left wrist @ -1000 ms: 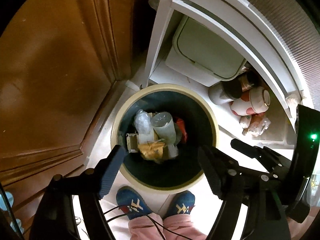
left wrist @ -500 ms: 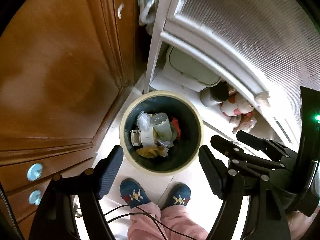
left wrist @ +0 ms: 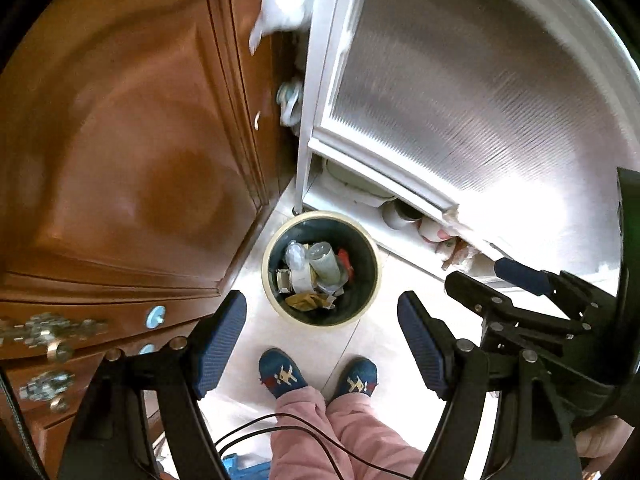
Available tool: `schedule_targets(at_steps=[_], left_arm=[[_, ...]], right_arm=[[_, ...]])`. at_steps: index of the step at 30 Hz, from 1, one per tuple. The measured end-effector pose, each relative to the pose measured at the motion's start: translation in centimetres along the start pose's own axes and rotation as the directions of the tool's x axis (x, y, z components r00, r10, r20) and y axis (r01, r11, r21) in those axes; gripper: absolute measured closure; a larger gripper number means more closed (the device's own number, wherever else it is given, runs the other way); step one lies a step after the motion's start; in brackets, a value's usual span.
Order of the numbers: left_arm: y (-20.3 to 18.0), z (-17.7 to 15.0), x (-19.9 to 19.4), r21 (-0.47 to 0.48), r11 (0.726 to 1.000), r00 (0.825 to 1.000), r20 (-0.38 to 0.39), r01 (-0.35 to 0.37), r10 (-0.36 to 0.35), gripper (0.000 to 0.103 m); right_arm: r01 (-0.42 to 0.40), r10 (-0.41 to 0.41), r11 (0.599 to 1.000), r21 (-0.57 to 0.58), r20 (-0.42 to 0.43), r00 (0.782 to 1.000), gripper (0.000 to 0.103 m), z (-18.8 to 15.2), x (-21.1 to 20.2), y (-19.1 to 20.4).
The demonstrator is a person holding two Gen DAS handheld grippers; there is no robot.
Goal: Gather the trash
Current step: 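Raise both empty tools back toward the table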
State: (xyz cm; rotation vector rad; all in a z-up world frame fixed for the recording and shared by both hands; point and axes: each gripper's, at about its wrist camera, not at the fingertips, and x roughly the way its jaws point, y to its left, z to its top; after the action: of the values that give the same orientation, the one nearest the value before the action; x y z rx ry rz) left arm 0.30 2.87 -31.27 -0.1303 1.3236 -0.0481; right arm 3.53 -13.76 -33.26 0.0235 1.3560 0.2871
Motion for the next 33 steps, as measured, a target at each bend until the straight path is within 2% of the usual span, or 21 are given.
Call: schedule_targets(at_steps=[9,17,25,29,33], left_arm=[[-1.0,1.5,-9.0,0.022,1.000,0.998,0.066,-0.007,0.006,0.027],[-1.6,3.7,-16.8,0.057,0.998,0.989,0.147,0.005,-0.014,0.027],[-1.5,7.3,-24.2,0.154,0.988,0.968,0.244,0.014,-0.052,0.027],[-1.3,9.2,-26.6,0.191,0.981,0.958,0.280,0.012,-0.066,0.027],[-1.4,11.2,-28.0,0.229,0.973,0.956,0.284,0.013,-0.079,0.027]], right_arm=[[-0.008,0.014,0.997,-0.076,0.069,0.997,0.039,1.1,-8.7,1.6],[-0.008,0.026,0.991,-0.137,0.129,0.991,0.039,2.2,-14.7,3.3],[0.038,0.003,0.989,-0.146,0.266,0.964,0.039,4.4,-21.3,5.1],[0.062,-0.021,0.991,-0.115,0.332,0.943,0.039,5.4,-23.5,6.0],[0.065,-0.028,0.994,-0.084,0.376,0.926,0.039,6.6,-25.4,6.3]])
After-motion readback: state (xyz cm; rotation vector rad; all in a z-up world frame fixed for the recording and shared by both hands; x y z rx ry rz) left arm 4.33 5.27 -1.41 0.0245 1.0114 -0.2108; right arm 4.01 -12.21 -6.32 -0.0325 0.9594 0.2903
